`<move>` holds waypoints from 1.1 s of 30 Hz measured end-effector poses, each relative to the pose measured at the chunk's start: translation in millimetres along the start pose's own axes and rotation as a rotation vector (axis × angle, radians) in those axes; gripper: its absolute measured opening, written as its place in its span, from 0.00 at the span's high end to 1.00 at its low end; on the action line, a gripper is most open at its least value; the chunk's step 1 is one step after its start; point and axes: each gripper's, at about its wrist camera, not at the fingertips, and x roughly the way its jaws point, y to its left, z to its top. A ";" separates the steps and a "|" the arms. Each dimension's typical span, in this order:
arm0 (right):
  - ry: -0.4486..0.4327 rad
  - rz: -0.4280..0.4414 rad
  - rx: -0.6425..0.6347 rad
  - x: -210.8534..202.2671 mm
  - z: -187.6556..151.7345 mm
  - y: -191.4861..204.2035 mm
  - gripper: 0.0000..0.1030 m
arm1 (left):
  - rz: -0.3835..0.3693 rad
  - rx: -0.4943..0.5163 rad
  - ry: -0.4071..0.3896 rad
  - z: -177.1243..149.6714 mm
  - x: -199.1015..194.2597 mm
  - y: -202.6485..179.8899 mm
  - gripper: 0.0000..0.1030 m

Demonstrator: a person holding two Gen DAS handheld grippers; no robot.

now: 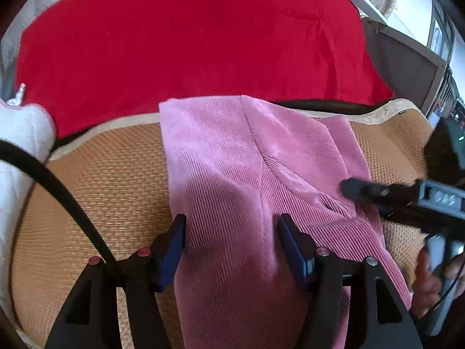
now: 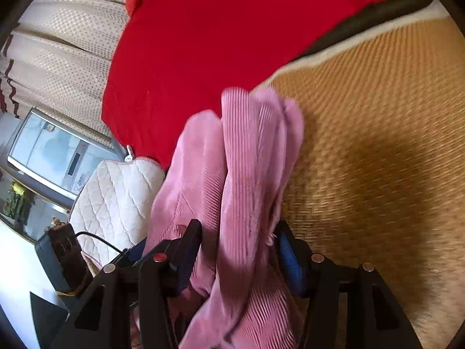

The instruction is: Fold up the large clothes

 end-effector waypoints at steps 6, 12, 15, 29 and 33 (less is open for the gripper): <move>-0.118 0.001 -0.150 -46.7 -12.2 31.8 0.42 | 0.079 0.029 -0.095 -14.2 -38.9 -14.4 0.32; 0.027 -0.107 -0.283 -3.6 -37.9 52.1 0.49 | 0.113 0.038 -0.023 -34.1 -17.9 -31.7 0.29; 0.063 -0.158 -0.266 7.8 -42.3 42.8 0.50 | 0.114 0.048 0.009 -37.7 -8.2 -27.7 0.28; -0.135 -0.300 -0.446 -120.1 -81.7 108.0 0.39 | 0.294 0.041 -0.265 -40.5 -125.0 -58.7 0.16; -0.192 -0.355 -0.499 -152.1 -96.5 130.8 0.36 | 0.329 0.049 -0.332 -46.6 -160.9 -70.7 0.15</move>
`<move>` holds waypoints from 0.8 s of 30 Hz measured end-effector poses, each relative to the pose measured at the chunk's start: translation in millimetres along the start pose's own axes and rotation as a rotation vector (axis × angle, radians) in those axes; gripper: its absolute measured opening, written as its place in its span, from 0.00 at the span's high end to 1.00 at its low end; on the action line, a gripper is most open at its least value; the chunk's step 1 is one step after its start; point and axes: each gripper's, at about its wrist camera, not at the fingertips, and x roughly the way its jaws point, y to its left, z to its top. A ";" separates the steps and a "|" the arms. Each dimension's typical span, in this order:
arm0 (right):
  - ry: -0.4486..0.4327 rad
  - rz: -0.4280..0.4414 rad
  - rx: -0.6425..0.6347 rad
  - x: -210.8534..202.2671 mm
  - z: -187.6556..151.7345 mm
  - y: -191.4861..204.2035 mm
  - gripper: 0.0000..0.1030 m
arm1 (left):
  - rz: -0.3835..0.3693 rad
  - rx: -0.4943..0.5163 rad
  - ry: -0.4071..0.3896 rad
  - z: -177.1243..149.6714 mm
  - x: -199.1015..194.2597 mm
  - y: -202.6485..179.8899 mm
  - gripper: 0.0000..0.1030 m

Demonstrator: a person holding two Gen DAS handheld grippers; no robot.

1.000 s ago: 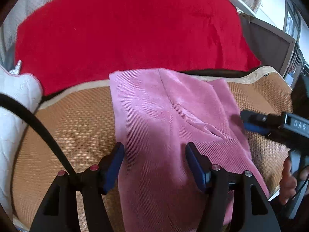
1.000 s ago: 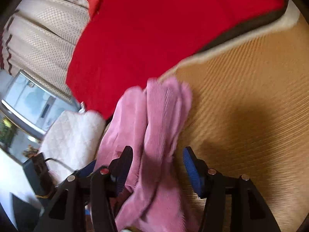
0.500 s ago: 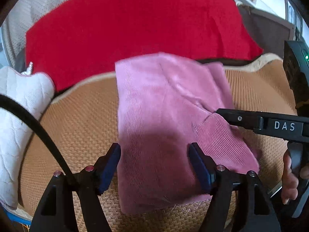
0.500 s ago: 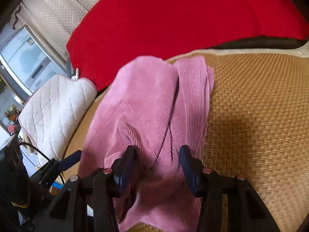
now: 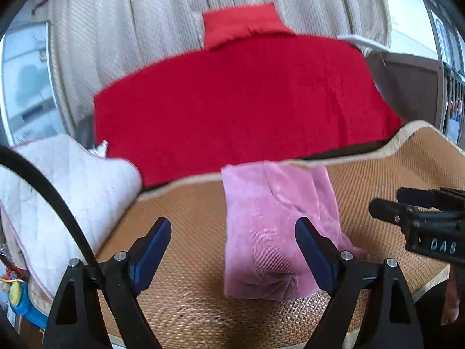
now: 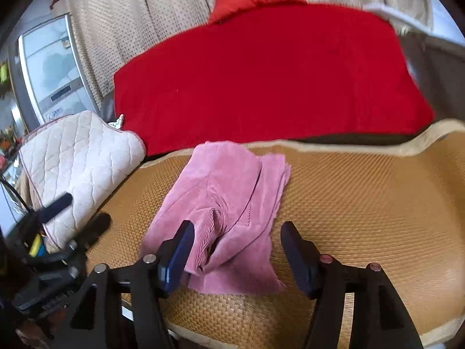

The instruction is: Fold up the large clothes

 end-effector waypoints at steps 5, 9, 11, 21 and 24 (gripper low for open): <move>-0.019 -0.037 0.002 -34.9 -1.4 5.3 0.36 | 0.026 -0.009 -0.053 5.5 -31.9 0.5 0.08; -0.036 -0.060 -0.006 -63.4 -4.7 11.4 0.35 | 0.031 -0.034 -0.075 8.4 -51.2 5.4 0.07; -0.051 -0.057 -0.006 -76.2 -6.1 16.5 0.35 | 0.037 -0.048 -0.081 9.4 -60.7 7.7 0.06; -0.065 -0.025 -0.031 -87.5 -7.4 34.7 0.30 | 0.064 -0.079 -0.089 7.0 -83.6 15.4 0.04; -0.062 -0.025 -0.041 -82.8 -8.0 37.7 0.30 | 0.070 -0.116 -0.082 3.3 -82.8 22.3 0.04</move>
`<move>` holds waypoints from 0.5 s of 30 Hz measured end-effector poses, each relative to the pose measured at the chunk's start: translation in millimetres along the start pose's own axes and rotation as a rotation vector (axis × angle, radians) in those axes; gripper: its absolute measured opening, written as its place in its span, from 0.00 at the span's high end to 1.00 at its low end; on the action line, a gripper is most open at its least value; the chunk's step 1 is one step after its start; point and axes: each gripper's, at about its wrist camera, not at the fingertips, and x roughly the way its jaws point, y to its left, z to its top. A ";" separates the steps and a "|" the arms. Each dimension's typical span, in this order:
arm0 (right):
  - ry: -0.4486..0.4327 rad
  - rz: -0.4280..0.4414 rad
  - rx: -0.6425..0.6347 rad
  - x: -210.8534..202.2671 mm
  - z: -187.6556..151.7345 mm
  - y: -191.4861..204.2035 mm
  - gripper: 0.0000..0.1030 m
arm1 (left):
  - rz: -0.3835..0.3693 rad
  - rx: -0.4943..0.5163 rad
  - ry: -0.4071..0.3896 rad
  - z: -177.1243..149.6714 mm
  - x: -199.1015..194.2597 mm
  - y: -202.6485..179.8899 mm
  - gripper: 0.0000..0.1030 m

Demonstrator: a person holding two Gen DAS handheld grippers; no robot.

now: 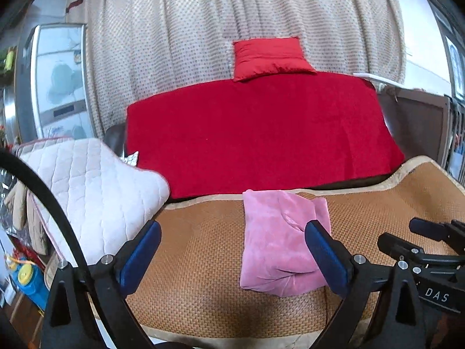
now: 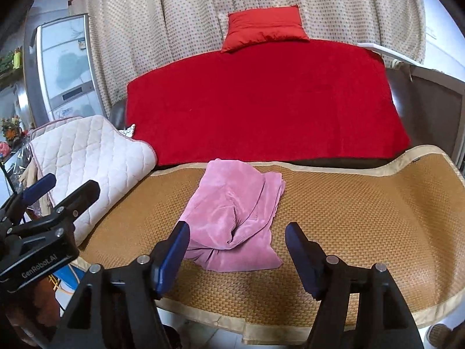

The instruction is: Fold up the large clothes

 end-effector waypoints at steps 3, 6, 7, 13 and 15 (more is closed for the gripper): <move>0.002 0.007 -0.006 3.1 -0.8 2.6 0.30 | -0.005 -0.025 0.001 -2.1 0.8 6.3 0.04; -0.002 0.008 -0.010 5.0 -0.3 5.1 0.30 | 0.002 -0.019 0.002 -2.7 0.5 6.6 0.04; -0.002 0.008 -0.012 5.6 0.1 6.0 0.30 | 0.002 -0.018 0.001 -3.0 0.3 6.7 0.04; -0.017 -0.029 -0.020 6.2 3.8 14.2 0.30 | -0.011 -0.012 0.001 -3.1 -0.1 6.7 0.04; -0.033 -0.076 -0.028 3.6 4.6 17.7 0.30 | -0.005 -0.014 -0.002 -2.7 -1.0 7.4 0.04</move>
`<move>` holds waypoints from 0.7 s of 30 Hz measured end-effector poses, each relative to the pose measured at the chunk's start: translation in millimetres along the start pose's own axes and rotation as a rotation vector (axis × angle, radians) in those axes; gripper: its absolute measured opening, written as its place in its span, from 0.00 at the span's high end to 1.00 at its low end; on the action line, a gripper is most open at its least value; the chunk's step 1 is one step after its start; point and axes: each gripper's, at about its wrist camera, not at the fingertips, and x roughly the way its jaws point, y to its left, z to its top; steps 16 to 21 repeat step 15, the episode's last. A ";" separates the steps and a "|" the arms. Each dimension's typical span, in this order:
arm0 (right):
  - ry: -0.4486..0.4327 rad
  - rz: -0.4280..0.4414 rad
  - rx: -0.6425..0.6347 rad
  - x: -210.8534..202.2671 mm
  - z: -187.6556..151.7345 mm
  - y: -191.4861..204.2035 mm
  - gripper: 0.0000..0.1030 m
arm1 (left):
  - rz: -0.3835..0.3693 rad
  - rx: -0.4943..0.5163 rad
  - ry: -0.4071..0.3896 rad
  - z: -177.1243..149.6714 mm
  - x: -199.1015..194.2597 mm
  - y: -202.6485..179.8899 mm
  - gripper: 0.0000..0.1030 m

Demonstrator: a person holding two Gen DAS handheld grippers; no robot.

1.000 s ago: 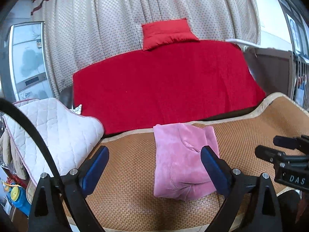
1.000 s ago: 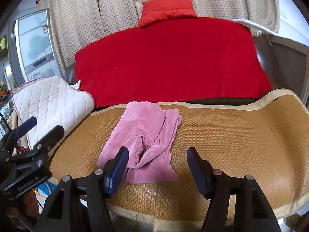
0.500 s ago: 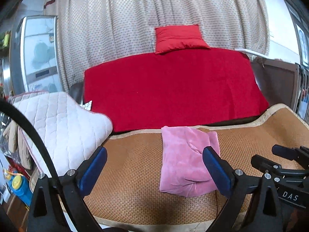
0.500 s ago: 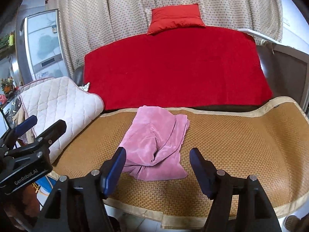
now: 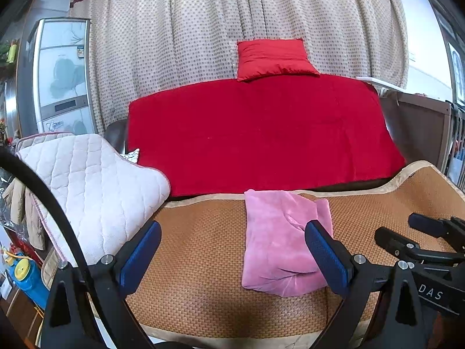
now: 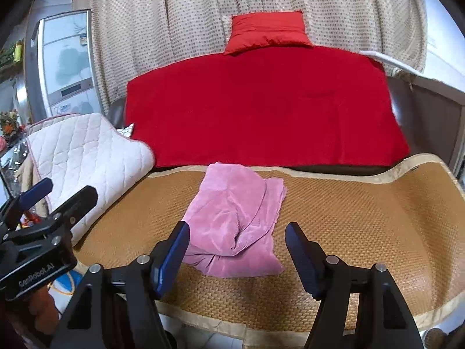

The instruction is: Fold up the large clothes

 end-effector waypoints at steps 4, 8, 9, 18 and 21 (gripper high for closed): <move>-0.014 -0.056 0.005 -4.6 0.9 1.1 0.30 | 0.007 -0.010 -0.008 1.4 -2.4 2.7 0.04; -0.009 -0.053 0.004 -5.2 1.8 2.9 0.30 | 0.005 -0.016 -0.005 1.4 -3.0 3.1 0.04; -0.006 -0.047 0.003 -4.5 1.7 3.5 0.30 | 0.004 -0.014 -0.005 0.8 -3.2 2.5 0.04; 0.011 -0.022 -0.001 5.8 2.1 4.6 0.30 | -0.025 -0.014 -0.004 1.0 3.2 0.6 0.04; 0.011 -0.022 -0.001 5.8 2.1 4.6 0.30 | -0.025 -0.014 -0.004 1.0 3.2 0.6 0.04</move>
